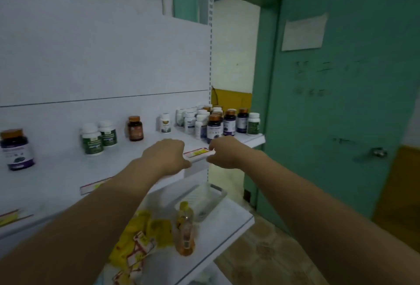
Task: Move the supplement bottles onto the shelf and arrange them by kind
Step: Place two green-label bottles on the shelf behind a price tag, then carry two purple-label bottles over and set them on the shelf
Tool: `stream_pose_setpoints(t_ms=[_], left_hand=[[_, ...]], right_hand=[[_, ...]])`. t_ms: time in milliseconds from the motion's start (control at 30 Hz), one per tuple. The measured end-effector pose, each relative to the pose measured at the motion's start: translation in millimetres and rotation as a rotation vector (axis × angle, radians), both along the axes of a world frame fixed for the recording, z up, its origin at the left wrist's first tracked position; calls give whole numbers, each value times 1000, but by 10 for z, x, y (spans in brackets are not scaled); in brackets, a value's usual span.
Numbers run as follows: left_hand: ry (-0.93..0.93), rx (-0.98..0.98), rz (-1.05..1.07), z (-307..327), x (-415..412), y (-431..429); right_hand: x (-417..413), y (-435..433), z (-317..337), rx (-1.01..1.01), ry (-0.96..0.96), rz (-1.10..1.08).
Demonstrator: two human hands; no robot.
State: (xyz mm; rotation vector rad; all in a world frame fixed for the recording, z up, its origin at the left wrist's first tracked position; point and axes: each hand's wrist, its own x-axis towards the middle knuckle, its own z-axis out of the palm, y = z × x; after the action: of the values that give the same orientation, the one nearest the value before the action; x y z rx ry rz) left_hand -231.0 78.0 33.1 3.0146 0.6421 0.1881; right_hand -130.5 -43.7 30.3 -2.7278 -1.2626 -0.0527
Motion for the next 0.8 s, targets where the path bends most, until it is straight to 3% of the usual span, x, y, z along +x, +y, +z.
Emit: stream_pose_setpoints(t_ms=[233,400,600,800], left_hand=[[-33,-47,-192,-47,742,-1067],[-68,-70,-184,-111,1337,-1430],[-109,-104,-5,-206,1952,-1447],[-152,-168,309,-217,2006,-1081]], right_hand=[[529,-1228,-131,7,34,-238],[1174,-1596,-156,3,33,-253],[1944,-1468,-147,36,21,-77],[2320,-993,-84,102,55,151]])
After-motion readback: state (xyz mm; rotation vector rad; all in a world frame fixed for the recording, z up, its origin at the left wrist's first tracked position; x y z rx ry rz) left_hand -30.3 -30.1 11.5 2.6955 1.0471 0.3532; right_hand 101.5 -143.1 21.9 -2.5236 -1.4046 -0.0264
